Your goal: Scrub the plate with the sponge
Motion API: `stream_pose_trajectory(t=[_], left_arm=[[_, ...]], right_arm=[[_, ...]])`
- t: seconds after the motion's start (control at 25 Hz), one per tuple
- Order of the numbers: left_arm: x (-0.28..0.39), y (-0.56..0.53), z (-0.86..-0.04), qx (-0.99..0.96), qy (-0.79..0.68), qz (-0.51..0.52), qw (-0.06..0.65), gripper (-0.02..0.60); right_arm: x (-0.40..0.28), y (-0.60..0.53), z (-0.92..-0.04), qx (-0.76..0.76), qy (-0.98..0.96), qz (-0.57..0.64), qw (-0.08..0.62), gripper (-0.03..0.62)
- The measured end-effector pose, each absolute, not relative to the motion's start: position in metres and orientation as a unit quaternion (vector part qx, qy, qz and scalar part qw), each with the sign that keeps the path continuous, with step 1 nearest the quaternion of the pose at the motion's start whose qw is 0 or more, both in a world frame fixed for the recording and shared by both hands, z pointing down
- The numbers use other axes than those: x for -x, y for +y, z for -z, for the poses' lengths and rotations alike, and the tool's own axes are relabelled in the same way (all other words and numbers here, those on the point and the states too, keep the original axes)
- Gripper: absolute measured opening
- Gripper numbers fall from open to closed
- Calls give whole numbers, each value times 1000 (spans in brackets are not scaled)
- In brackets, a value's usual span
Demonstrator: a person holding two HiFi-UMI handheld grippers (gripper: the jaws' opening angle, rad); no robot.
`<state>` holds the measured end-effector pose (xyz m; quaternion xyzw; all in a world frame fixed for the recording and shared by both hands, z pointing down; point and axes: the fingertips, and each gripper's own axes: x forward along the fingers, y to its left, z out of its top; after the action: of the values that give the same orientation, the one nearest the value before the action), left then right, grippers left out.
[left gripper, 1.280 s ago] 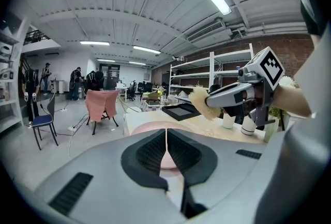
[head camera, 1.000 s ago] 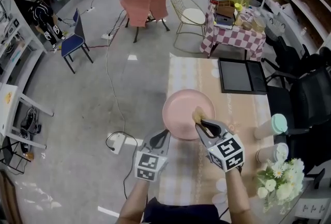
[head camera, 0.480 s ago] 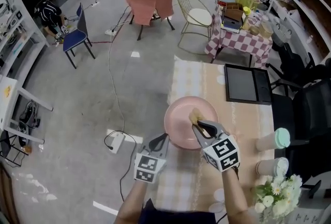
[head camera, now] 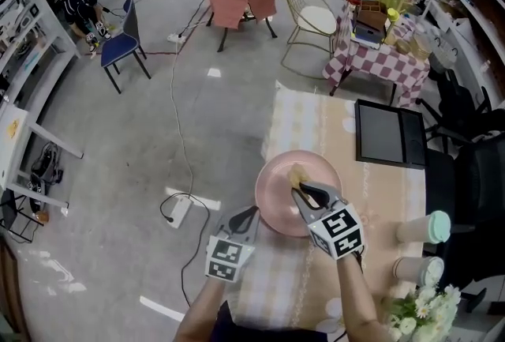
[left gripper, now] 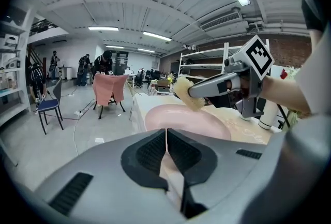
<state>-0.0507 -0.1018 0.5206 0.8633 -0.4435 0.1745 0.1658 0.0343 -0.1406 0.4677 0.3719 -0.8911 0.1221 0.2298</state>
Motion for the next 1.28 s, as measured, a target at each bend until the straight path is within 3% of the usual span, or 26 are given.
stream_pose_trajectory(t=[1.28], left_arm=[[50,-124,-544,-855,-448,-180,190,17]], right_arm=[[8,-200,-539,-322,-895,-115,287,49]])
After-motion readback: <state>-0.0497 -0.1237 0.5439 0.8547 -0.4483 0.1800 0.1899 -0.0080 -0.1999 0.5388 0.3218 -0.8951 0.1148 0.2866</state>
